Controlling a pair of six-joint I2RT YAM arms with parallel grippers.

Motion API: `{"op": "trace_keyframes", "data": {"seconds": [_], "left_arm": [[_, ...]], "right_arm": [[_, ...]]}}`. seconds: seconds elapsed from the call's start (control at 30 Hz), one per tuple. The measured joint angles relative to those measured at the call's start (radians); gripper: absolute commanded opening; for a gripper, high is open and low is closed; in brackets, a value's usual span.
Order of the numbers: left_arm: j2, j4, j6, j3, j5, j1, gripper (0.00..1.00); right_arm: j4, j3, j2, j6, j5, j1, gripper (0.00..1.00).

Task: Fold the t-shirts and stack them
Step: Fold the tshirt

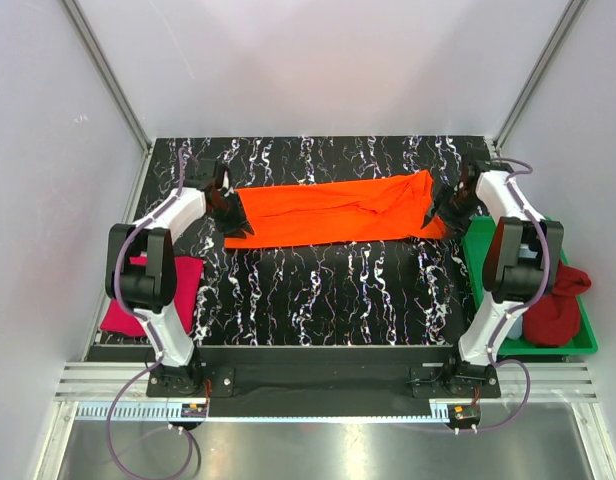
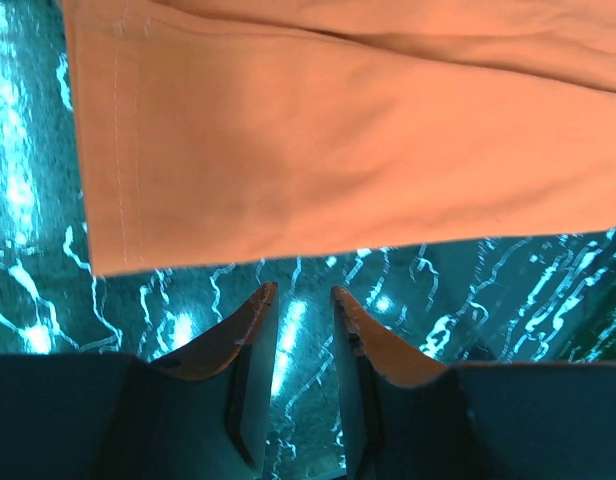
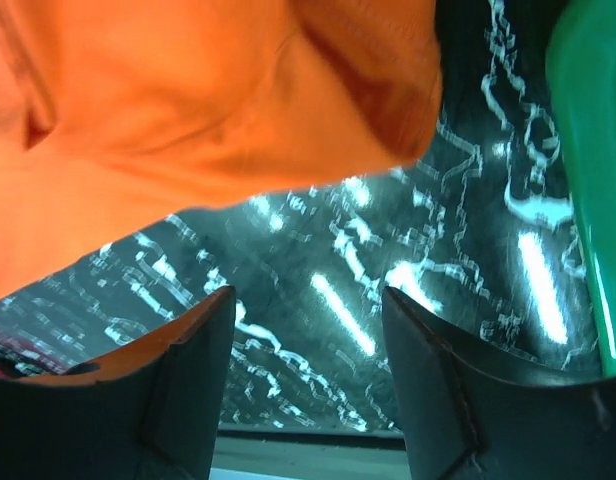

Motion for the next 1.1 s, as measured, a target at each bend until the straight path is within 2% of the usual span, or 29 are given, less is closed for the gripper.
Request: {"op": "trace_keyframes", "data": {"seconds": [0.23, 0.47, 0.57, 0.6, 0.67, 0.7, 0.73, 0.83, 0.87, 0.97, 1.03, 1.07, 1.1], "left_arm": [[0.096, 0.008, 0.032, 0.021, 0.014, 0.014, 0.31], [0.127, 0.006, 0.059, 0.021, 0.015, 0.061, 0.29], [0.151, 0.004, 0.068, 0.022, 0.015, 0.077, 0.29], [0.162, 0.002, 0.069, 0.025, 0.016, 0.08, 0.29], [0.17, -0.006, 0.072, 0.037, 0.022, 0.083, 0.29], [0.172, -0.006, 0.075, 0.042, 0.023, 0.082, 0.29], [0.176, -0.01, 0.077, 0.047, 0.022, 0.082, 0.29], [0.185, -0.021, 0.081, 0.059, 0.023, 0.083, 0.29], [0.186, -0.023, 0.082, 0.06, 0.022, 0.083, 0.29], [0.187, -0.025, 0.084, 0.06, 0.022, 0.083, 0.28], [0.187, -0.026, 0.085, 0.06, 0.023, 0.082, 0.28], [0.187, -0.027, 0.085, 0.06, 0.024, 0.082, 0.28], [0.187, -0.027, 0.085, 0.06, 0.024, 0.081, 0.29]], "right_arm": [[0.03, 0.045, 0.113, -0.016, 0.037, -0.014, 0.67], [0.047, 0.106, 0.185, -0.017, 0.075, -0.035, 0.58], [0.047, 0.126, 0.222, -0.016, 0.079, -0.041, 0.47], [0.047, 0.134, 0.236, -0.015, 0.081, -0.042, 0.39], [0.049, 0.148, 0.26, -0.014, 0.084, -0.042, 0.3], [0.051, 0.152, 0.271, -0.012, 0.087, -0.042, 0.19], [0.051, 0.155, 0.281, -0.012, 0.094, -0.043, 0.14], [0.046, 0.166, 0.297, -0.002, 0.132, -0.042, 0.03], [0.046, 0.169, 0.297, -0.003, 0.15, -0.042, 0.03], [0.047, 0.187, 0.297, -0.008, 0.218, -0.042, 0.07], [0.045, 0.198, 0.297, -0.015, 0.237, -0.042, 0.25], [0.042, 0.202, 0.297, -0.016, 0.242, -0.042, 0.4], [0.039, 0.208, 0.297, -0.019, 0.246, -0.042, 0.45]]}}
